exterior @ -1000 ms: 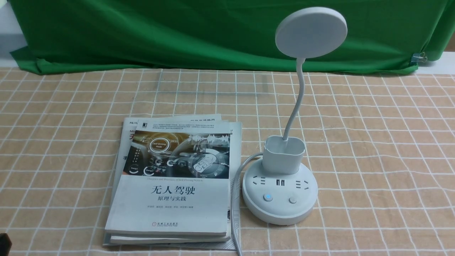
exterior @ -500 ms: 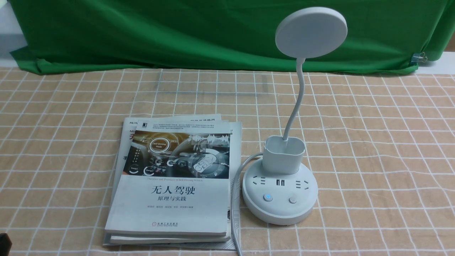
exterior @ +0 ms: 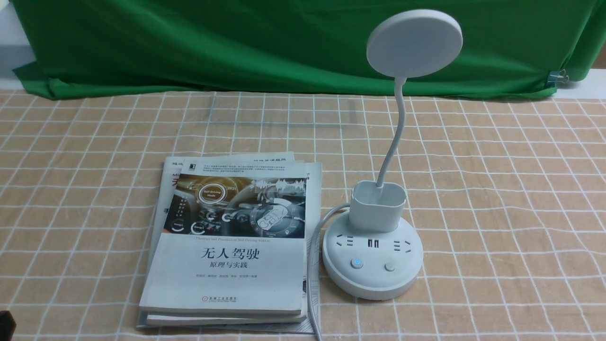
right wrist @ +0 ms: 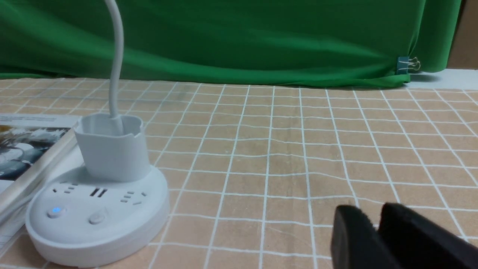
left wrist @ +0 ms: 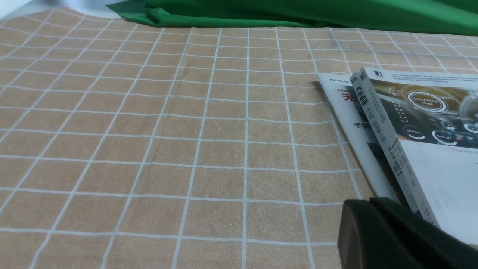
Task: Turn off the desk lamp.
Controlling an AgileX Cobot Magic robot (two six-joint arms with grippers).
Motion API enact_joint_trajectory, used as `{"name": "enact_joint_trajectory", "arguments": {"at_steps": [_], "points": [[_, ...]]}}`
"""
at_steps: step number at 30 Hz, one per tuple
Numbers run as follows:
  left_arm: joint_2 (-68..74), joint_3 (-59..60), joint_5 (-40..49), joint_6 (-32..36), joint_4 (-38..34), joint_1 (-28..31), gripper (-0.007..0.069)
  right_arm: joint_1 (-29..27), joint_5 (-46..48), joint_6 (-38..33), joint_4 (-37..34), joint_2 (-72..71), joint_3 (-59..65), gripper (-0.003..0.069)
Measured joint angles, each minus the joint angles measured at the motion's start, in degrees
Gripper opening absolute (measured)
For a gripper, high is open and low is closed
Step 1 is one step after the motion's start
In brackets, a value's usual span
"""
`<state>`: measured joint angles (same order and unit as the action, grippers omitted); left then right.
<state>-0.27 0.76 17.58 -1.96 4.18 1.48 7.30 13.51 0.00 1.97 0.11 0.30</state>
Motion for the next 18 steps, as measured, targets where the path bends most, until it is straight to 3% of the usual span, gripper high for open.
{"name": "enact_joint_trajectory", "arguments": {"at_steps": [18], "points": [[0.0, 0.0, 0.0, 0.0, 0.0, 0.0, 0.0004, 0.0, 0.0, 0.0, 0.0, 0.0, 0.0, 0.0160]]}}
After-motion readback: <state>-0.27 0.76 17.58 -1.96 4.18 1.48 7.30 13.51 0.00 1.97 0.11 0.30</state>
